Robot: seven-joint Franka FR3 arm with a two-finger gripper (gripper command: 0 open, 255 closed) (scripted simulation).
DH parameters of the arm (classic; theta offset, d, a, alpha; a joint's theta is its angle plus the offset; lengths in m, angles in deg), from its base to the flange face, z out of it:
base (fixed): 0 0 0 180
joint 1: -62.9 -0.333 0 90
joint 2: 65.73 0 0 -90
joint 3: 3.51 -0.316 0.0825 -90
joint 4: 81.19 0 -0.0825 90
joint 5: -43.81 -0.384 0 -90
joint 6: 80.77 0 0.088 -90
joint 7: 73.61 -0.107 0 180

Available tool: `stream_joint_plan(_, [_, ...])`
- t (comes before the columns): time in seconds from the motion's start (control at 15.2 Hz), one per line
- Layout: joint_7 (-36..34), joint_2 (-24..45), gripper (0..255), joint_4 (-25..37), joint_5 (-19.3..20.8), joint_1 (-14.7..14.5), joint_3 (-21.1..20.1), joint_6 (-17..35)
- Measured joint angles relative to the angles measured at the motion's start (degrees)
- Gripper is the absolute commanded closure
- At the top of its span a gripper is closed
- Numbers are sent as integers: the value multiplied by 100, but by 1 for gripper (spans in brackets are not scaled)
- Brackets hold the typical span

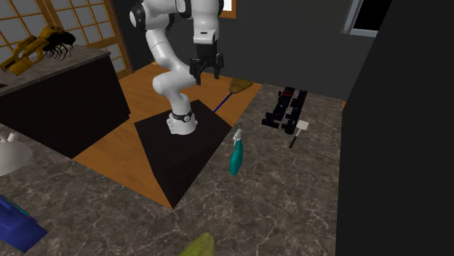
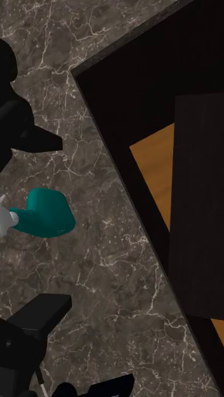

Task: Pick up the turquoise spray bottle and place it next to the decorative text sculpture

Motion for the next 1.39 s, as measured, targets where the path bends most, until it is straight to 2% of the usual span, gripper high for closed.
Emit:
stream_joint_plan(0.2, [-366,142,0,-92,-79,76,-166,224])
stream_joint_plan(0.46, [-1528,611,0,-187,-262,329,-650,786])
stream_joint_plan(0.79, [-3060,1576,0,-62,-313,724,-1226,1597])
stream_joint_plan(1.25, [-5242,3062,0,454,35,1282,-1809,2440])
stream_joint_plan(1.39, [-5529,3273,0,428,109,1325,-1869,2650])
